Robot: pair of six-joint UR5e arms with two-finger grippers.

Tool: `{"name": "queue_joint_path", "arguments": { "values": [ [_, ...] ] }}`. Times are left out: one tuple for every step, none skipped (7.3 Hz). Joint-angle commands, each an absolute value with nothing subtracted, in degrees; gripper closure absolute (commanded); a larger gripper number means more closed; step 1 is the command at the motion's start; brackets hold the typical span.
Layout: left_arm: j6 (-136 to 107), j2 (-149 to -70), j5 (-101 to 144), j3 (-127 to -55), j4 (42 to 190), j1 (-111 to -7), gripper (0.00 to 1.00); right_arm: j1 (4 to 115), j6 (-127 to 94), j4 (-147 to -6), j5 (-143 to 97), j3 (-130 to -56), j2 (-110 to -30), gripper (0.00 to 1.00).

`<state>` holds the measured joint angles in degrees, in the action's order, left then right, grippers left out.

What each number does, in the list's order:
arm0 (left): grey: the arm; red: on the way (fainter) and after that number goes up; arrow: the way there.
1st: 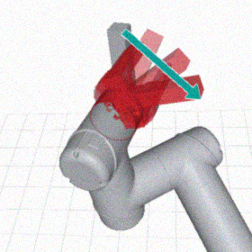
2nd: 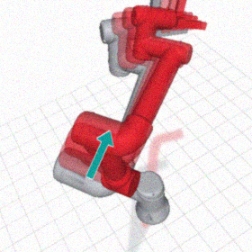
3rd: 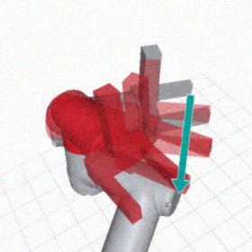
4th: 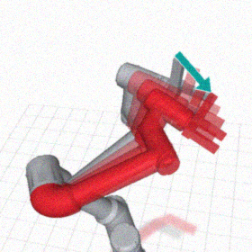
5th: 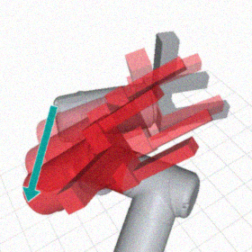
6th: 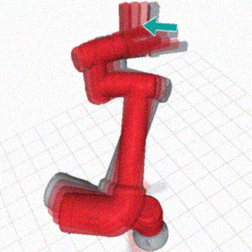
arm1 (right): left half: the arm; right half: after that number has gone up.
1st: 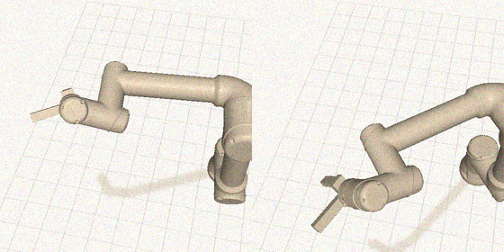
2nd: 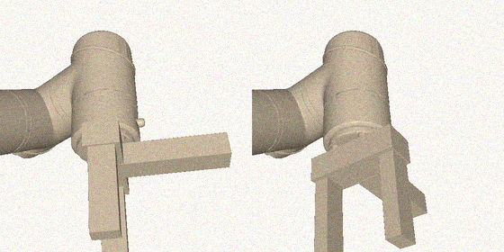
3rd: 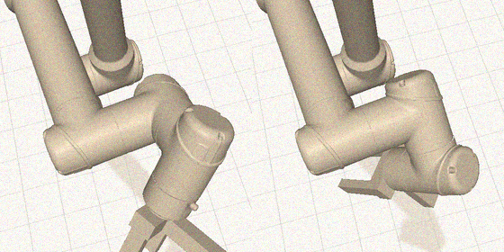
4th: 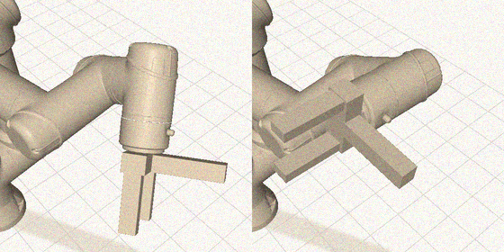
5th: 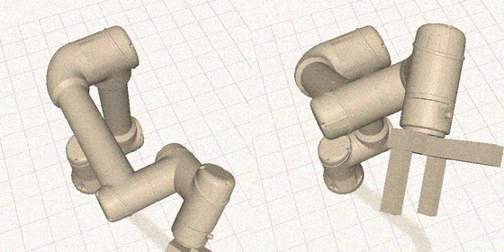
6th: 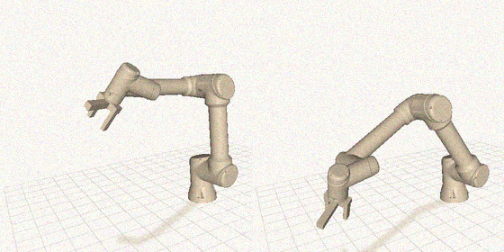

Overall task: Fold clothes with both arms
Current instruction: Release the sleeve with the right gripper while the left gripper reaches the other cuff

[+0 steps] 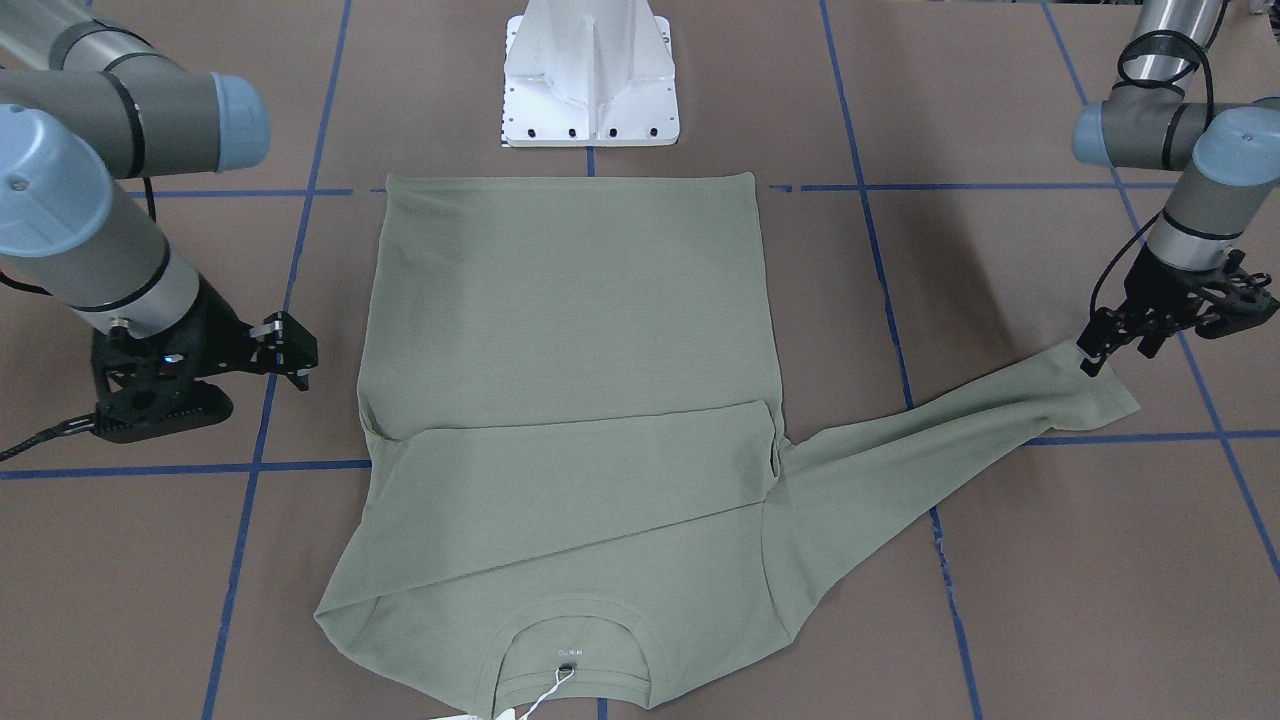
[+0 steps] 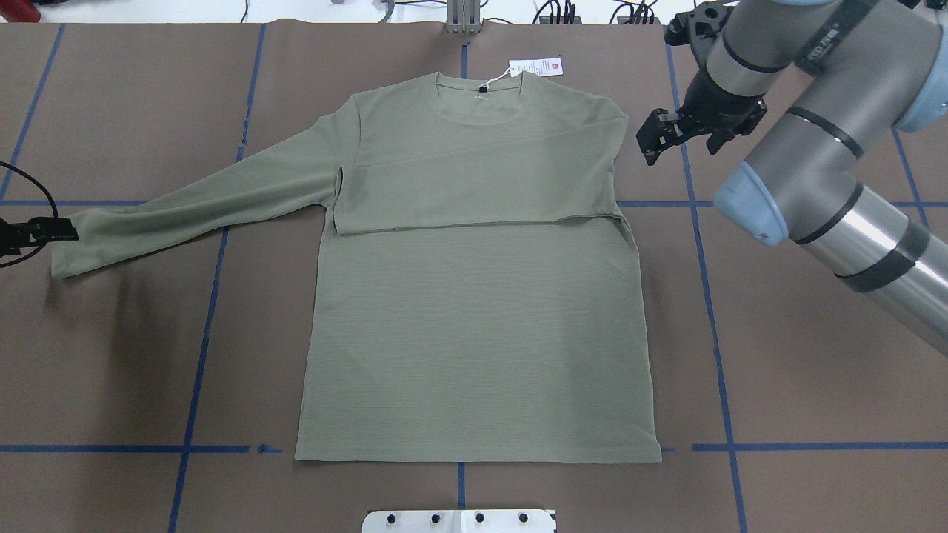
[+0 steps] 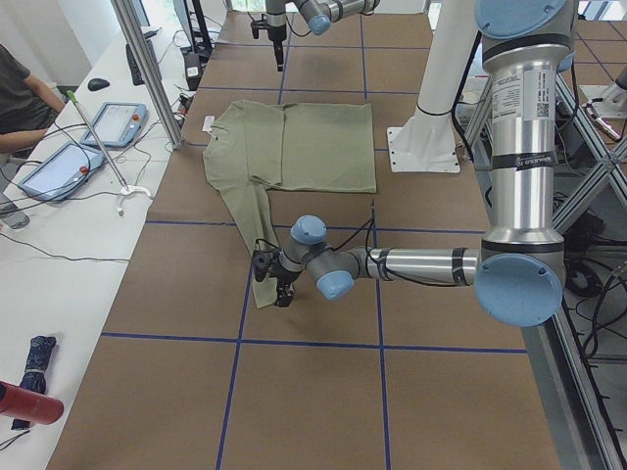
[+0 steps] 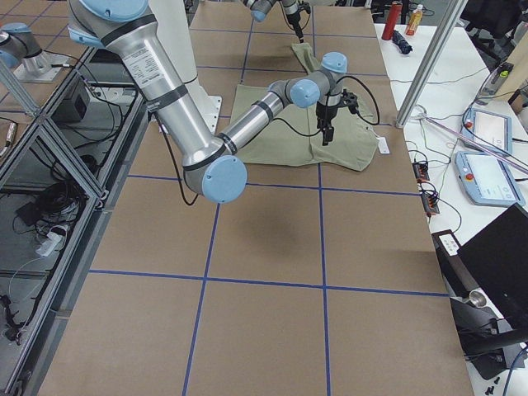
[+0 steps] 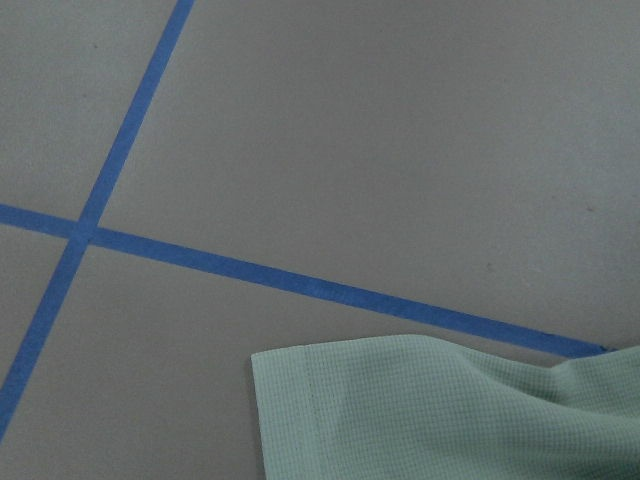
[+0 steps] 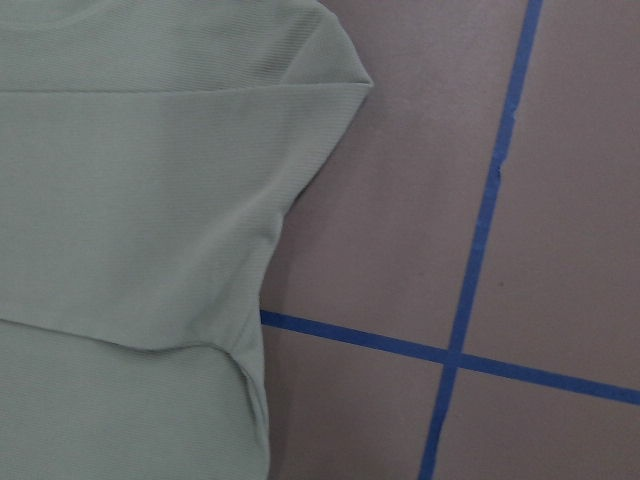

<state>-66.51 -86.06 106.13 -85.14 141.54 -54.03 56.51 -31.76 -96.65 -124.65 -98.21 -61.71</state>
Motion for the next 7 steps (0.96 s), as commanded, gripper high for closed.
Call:
{"name": "queue_joint_path", "arguments": {
  "values": [
    [-66.6, -86.5, 105.6, -84.1, 141.4, -52.6, 0.00, 57.6, -30.1, -96.7, -125.2, -99.7, -64.0, 0.00],
    [-66.6, -86.5, 105.6, -83.9, 141.4, -52.4, 0.00, 57.6, -30.1, -96.6, -125.2, -100.6, -64.9, 0.00],
    [-66.5, -86.5, 105.6, -83.8, 141.4, -52.3, 0.01, 57.6, -30.1, -96.6, -125.2, -100.7, -65.0, 0.00],
    [-66.6, -86.5, 105.6, -83.8, 141.4, -52.4, 0.04, 57.6, -30.1, -96.7, -125.2, -100.7, -65.0, 0.00],
    [-66.7, -86.4, 105.6, -83.9, 141.4, -52.4, 0.11, 57.6, -30.1, -96.6, -125.2, -100.8, -65.0, 0.00],
    [-66.9, -86.4, 105.7, -84.1, 141.4, -52.4, 0.20, 57.6, -30.1, -96.8, -125.2, -101.2, -65.0, 0.00],
    [-67.0, -86.4, 105.7, -84.3, 141.4, -52.4, 0.33, 57.6, -30.1, -96.8, -125.2, -101.4, -65.0, 0.00]
  ]
}}
